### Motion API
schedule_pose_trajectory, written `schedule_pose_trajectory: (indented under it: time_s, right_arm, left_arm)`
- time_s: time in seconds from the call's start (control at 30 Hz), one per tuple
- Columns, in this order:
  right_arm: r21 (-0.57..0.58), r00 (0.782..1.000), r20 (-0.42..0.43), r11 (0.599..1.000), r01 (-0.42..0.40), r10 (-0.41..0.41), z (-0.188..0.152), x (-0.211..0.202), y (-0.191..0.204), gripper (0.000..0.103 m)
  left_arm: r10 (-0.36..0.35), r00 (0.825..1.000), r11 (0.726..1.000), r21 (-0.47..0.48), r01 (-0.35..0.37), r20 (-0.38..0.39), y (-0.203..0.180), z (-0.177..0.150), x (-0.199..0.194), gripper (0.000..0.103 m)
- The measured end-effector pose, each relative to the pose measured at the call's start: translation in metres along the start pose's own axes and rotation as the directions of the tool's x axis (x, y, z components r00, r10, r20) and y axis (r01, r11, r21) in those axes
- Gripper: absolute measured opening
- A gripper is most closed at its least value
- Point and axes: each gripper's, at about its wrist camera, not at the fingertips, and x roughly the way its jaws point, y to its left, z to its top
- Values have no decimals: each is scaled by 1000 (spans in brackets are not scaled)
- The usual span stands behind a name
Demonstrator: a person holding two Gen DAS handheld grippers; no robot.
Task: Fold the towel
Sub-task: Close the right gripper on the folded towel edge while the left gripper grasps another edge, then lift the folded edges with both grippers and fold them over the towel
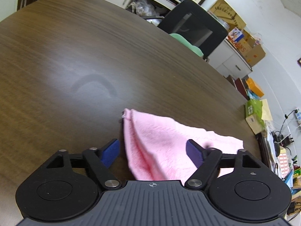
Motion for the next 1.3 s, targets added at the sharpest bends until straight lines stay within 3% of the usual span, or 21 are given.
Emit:
schedule_pose_trajectory:
  time_s: [0.07, 0.3, 0.43, 0.83, 0.97, 1.17, 1.3]
  right_arm:
    - [2, 1000, -1, 1000, 4, -4, -2, -2, 0, 8]
    - [15, 1000, -11, 1000, 10, -10, -7, -4, -2, 8]
    - [16, 1000, -7, 1000, -4, 4, -7, -5, 1, 8]
    - [191, 991, 52, 973, -131, 123, -3, -13, -18, 8]
    - [269, 984, 89, 947, -174, 155, 0, -25, -37, 8]
    - [402, 978, 171, 897, -183, 123, -5, -59, -90, 8]
    - [466, 982, 184, 875, -130, 47, -20, -80, -130, 8]
  left_arm:
    - [17, 1000, 1000, 10, -17, -1, -1, 1, 2, 32]
    - [56, 998, 998, 15, -57, 35, -1, -3, 0, 22]
    - [70, 994, 998, -1, -70, 79, 0, -4, -8, 8]
    - [52, 977, 997, -60, -40, 207, 0, -8, -55, 5]
    - [35, 971, 999, -16, -32, 236, -23, -3, -69, 5]
    - [22, 967, 996, 80, -43, 256, -77, 10, -64, 5]
    - [13, 973, 989, 140, -47, 231, -112, 6, -42, 5]
